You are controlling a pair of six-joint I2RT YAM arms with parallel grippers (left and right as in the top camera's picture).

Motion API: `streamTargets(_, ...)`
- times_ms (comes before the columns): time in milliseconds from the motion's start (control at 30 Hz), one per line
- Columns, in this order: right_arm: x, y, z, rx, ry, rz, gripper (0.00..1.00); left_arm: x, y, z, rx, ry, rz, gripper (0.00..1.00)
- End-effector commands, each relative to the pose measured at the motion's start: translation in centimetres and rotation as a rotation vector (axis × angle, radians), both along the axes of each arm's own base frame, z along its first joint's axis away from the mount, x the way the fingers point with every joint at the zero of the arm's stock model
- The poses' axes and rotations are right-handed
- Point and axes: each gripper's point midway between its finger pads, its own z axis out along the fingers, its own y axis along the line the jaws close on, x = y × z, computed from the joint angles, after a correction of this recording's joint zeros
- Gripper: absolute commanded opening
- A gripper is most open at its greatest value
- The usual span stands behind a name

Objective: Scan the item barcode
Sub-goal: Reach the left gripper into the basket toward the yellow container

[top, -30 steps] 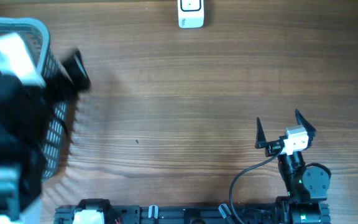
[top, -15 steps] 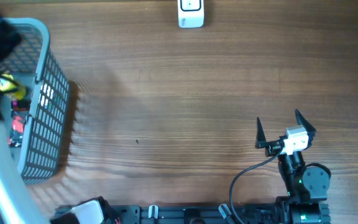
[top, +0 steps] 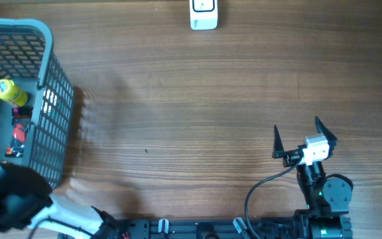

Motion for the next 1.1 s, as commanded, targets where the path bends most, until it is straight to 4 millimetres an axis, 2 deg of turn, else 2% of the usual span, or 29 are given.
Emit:
streamTargets(0, 0.0, -0.1, 0.0, 0.018, 0.000, -0.009, 1.00, 2.4, -0.9, -4.5, -0.092, 0.050, -0.027, 1.00)
streamTargets(100, 0.0, -0.1, 0.0, 0.018, 0.000, -0.009, 1.00, 3.8, -1.2, -6.9, -0.114, 0.084, -0.050, 1.00)
streamTargets(300, 0.0, -0.1, 0.0, 0.018, 0.000, -0.009, 1.00, 5.7, -1.8, -9.7, -0.056, 0.173, -0.084, 1.00)
streamTargets(533, 0.0, -0.1, 0.0, 0.018, 0.000, -0.009, 1.00, 6.5, -2.2, -10.5, 0.075, 0.293, -0.114, 1.00)
streamTargets(667, 0.0, -0.1, 0.0, 0.018, 0.000, -0.009, 1.00, 6.6, -2.4, -10.7, 0.073, 0.293, -0.109, 1.00)
streamTargets(867, 0.0, -0.1, 0.0, 0.018, 0.000, -0.009, 1.00, 5.8, -1.6, -10.7, 0.066, 0.298, -0.087, 1.00)
streamTargets(1067, 0.0, -0.1, 0.0, 0.018, 0.000, -0.009, 1.00, 5.4, -1.6, -12.5, 0.054, 0.314, -0.083, 1.00)
